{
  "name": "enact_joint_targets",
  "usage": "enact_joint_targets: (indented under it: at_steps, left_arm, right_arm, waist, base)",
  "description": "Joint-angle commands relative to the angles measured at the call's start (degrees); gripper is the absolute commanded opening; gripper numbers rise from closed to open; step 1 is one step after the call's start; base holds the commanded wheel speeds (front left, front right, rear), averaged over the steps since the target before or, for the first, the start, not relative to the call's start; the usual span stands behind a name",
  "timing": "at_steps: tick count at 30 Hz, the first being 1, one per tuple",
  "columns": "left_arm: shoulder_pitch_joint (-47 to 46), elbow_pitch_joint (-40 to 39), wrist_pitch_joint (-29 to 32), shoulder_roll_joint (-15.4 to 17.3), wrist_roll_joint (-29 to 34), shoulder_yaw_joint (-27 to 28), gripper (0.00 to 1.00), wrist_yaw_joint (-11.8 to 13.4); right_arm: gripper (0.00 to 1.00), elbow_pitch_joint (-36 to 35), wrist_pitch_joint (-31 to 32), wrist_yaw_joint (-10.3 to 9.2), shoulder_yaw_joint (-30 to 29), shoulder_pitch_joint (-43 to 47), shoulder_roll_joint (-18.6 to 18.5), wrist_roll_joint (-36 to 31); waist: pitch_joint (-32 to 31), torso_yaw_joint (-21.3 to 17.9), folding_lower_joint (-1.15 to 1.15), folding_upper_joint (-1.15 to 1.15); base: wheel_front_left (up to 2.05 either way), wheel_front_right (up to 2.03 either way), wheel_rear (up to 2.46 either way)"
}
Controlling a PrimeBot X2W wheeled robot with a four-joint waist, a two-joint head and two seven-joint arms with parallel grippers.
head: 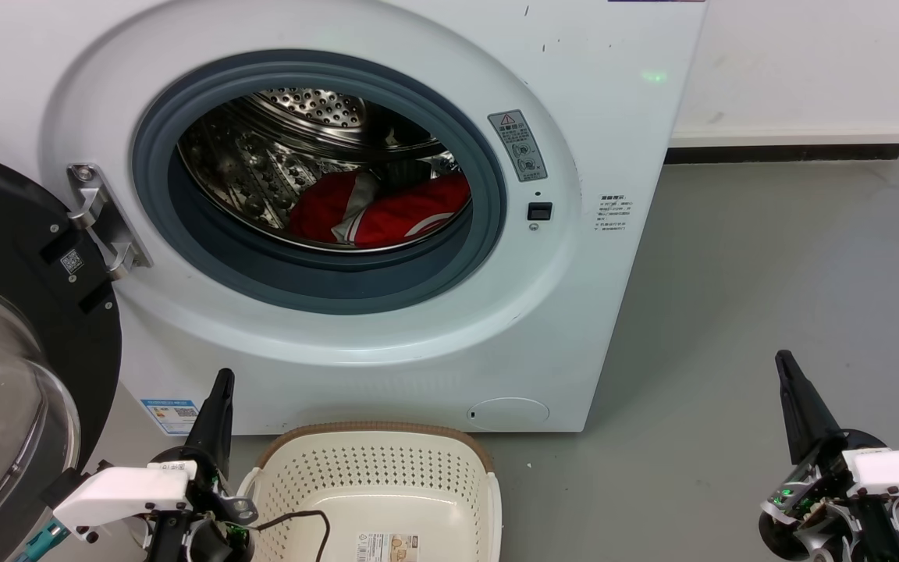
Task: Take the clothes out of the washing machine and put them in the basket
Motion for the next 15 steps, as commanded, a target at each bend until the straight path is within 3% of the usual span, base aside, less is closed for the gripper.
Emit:
enact_joint_targets:
  at_steps: [1,15]
  left_arm:
    - [-0.3,0.0,0.1,-0.1,0.1,0.1,0.0,-0.3]
    - [-0.3,0.0,0.1,-0.1,0.1,0.1,0.0,-0.3]
  right_arm:
    - [0.0,0.1,0.0,-0.02,0.0,-0.7,0.2,-0.3]
    - [0.0,0.1,0.0,-0.02,0.0,-0.7,0.2,-0.3]
  waist:
    - [0.0,0.0,0.0,0.0]
    - [0.0,0.0,0.0,0.0]
  base:
    - [0.0,0.0,0.0]
    - [0.0,0.0,0.0]
